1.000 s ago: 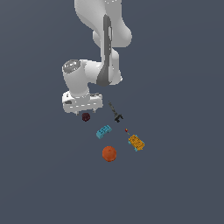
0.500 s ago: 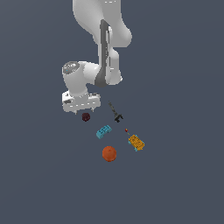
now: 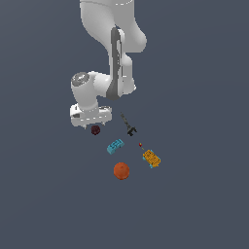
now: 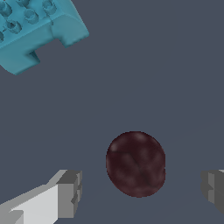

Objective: Pick up a designated object from a clutter of objects.

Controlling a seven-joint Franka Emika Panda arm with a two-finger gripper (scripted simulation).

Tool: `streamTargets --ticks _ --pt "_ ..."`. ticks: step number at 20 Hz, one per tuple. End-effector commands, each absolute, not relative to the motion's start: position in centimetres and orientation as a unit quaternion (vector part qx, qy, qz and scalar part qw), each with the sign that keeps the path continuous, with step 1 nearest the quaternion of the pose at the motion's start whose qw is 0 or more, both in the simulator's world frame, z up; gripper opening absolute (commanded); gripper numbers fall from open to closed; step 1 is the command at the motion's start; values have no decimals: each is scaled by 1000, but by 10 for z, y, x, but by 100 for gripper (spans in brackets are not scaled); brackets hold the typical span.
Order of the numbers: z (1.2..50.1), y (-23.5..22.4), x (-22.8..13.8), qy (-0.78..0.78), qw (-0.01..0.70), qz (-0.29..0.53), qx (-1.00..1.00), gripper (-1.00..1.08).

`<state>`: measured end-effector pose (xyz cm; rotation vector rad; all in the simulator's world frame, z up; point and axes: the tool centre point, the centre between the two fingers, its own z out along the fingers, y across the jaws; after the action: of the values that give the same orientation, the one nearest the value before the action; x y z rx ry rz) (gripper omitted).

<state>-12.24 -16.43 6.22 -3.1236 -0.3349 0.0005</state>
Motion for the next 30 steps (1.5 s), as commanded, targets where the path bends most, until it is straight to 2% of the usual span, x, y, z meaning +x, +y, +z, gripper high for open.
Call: streamTargets --ticks 1,8,15,16,30 --pt "52 -164 -123 -107 0 0 -994 100" --pt "29 -165 -123 -107 0 0 -994 100" --pt "28 -165 -123 -107 0 0 -994 100" --pt "28 -165 -123 -107 0 0 -994 -100" --pt "32 -164 -122 -107 0 0 -994 -100"
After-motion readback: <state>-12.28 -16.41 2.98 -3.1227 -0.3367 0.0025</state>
